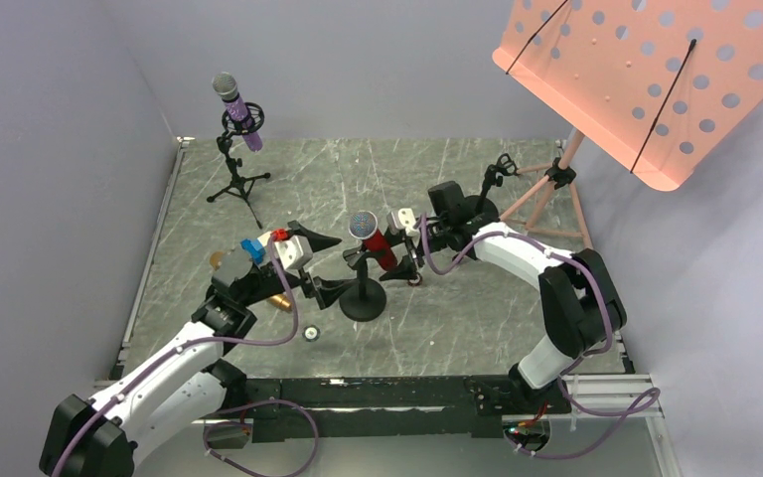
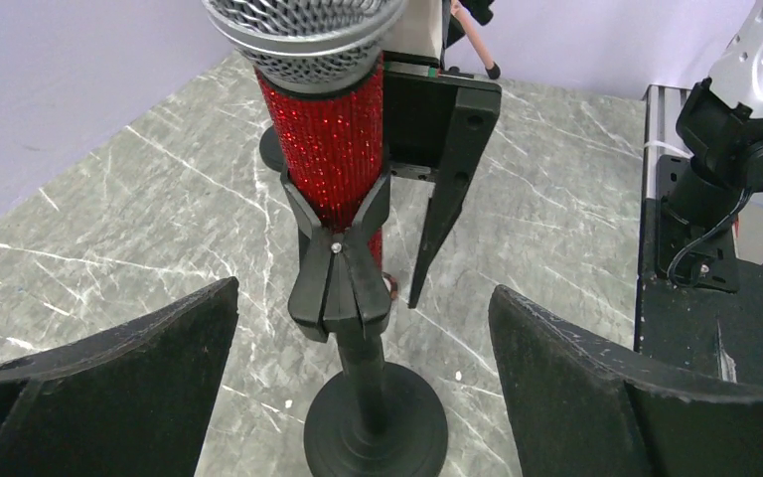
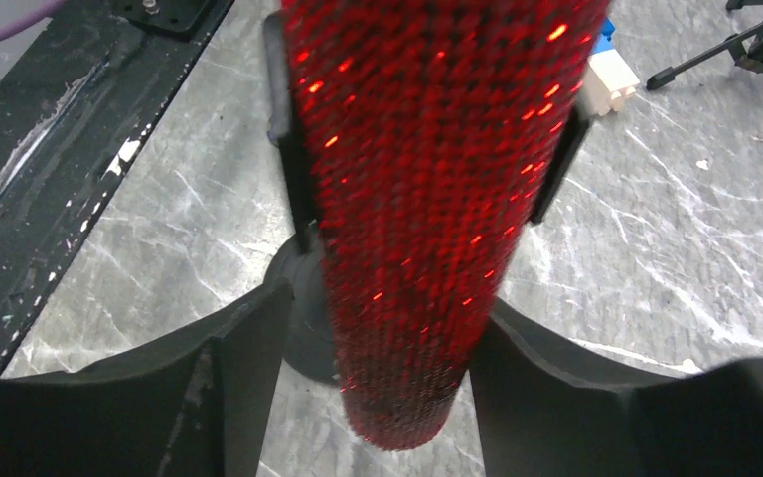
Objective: Attach the microphones to the stand
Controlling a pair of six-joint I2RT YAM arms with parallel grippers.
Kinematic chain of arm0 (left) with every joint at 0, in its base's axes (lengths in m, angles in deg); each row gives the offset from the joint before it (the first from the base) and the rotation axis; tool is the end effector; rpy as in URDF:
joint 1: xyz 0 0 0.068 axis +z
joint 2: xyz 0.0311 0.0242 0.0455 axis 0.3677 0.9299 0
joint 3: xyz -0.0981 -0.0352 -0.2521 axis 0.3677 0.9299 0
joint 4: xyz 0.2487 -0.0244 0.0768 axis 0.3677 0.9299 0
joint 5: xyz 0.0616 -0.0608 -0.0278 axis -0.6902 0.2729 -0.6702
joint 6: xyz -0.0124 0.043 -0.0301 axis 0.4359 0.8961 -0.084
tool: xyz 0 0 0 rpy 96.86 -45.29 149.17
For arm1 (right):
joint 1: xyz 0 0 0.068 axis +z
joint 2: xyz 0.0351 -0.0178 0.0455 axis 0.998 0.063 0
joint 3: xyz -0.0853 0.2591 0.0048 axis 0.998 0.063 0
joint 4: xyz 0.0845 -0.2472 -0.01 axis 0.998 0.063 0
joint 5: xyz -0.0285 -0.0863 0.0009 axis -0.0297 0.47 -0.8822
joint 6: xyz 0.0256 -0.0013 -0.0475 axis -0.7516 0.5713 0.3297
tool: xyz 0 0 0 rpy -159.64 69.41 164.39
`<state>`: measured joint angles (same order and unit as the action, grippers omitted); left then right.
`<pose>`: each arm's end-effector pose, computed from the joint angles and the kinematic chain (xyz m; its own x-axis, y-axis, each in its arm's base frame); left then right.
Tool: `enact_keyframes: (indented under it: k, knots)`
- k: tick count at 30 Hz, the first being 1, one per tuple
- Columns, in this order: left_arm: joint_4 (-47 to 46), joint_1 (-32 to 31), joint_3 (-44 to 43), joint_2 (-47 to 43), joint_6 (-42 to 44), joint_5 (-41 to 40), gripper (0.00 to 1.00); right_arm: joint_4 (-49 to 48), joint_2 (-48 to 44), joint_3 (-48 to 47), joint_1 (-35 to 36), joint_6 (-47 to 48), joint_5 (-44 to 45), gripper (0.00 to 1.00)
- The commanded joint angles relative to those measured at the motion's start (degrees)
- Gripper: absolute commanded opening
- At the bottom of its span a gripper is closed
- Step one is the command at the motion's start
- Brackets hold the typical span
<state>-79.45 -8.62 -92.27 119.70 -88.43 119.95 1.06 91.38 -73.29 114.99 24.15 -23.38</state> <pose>0.1543 -0.1143 0.2713 0.0512 -0.0407 -0.9979 0.9174 0.3968 0.0309 0.2707 0.1855 0.2258 0.1847 -0.2237 -0.9570 -0.9548 -0.2715 -0.1208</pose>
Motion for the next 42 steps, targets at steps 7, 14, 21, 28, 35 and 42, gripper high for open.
enact_keyframes:
  k: [7,14,21,28,35,42]
  knots:
    - [6.1,0.2,2.0,-12.9,-3.1,-5.0,0.99,-14.1,-3.7,3.5,-3.9,-13.7,0.6,0.97]
    - [6.8,0.1,9.3,-21.8,-15.1,-11.1,0.99,-2.6,-6.7,2.7,-9.8,-5.6,0.3,1.00]
    - [5.3,0.1,16.0,-27.9,-19.5,-14.3,0.99,18.7,-11.4,0.9,-15.9,10.0,-0.1,1.00]
    - [1.5,-1.1,18.5,-24.4,-14.1,-15.7,0.99,21.7,-22.5,3.7,-16.2,-1.6,3.2,1.00]
    - [-5.6,-6.2,18.8,-13.9,-6.7,-19.0,0.99,11.8,-33.6,14.4,-25.2,-16.7,-1.8,1.00]
    - [-24.9,-7.7,20.2,0.2,3.8,-17.8,0.99,13.6,-35.6,15.5,-28.0,-11.5,-1.0,1.00]
